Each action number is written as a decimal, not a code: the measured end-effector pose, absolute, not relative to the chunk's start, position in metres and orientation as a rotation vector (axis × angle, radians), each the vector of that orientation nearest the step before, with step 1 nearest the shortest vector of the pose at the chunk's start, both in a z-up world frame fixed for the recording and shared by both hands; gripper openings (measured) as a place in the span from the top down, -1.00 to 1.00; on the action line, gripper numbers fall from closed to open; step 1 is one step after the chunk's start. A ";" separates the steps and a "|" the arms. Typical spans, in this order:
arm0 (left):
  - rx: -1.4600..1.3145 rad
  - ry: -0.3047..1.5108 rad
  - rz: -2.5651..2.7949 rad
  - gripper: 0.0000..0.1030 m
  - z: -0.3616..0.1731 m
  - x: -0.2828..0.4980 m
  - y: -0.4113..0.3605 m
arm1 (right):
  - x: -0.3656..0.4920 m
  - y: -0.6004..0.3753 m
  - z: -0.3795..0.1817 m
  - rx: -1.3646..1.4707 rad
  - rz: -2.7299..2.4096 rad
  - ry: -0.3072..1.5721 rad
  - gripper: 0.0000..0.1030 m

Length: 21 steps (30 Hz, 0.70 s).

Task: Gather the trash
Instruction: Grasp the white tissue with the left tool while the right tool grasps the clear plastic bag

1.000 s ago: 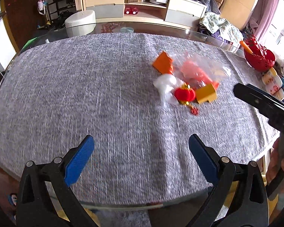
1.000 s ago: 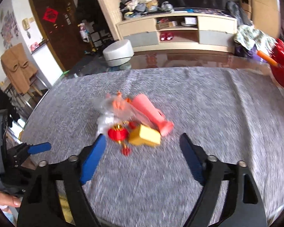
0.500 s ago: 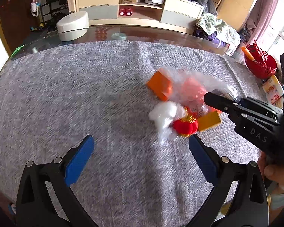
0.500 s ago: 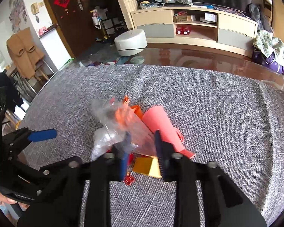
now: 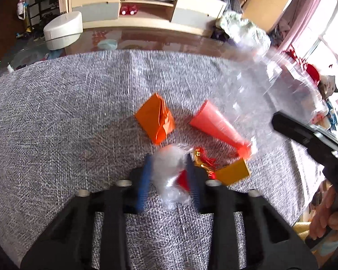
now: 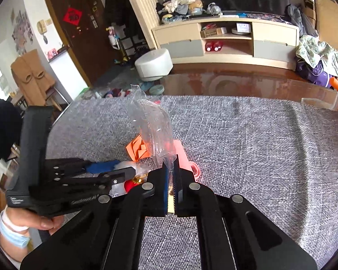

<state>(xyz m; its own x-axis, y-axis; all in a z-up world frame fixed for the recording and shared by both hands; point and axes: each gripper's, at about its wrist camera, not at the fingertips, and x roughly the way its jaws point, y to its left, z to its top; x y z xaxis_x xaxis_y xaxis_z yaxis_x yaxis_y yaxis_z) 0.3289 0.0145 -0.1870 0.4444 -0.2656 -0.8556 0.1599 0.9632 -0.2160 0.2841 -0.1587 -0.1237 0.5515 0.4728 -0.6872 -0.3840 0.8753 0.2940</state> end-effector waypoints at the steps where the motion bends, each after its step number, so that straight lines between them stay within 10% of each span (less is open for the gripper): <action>1: -0.103 1.080 -0.271 0.60 -0.188 0.328 0.013 | 0.285 -0.160 -0.123 0.114 0.506 0.845 0.91; 21: -0.080 0.919 -0.204 0.79 -0.111 0.241 0.028 | 0.207 -0.185 -0.075 0.075 0.442 0.773 0.91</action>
<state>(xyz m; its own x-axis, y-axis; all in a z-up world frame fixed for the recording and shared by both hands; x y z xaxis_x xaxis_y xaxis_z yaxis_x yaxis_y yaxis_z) 0.2414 0.0280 -0.1110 0.5892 -0.2092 -0.7804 0.1410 0.9777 -0.1556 0.2072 -0.1854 -0.0751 0.6292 0.4129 -0.6585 -0.3586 0.9059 0.2253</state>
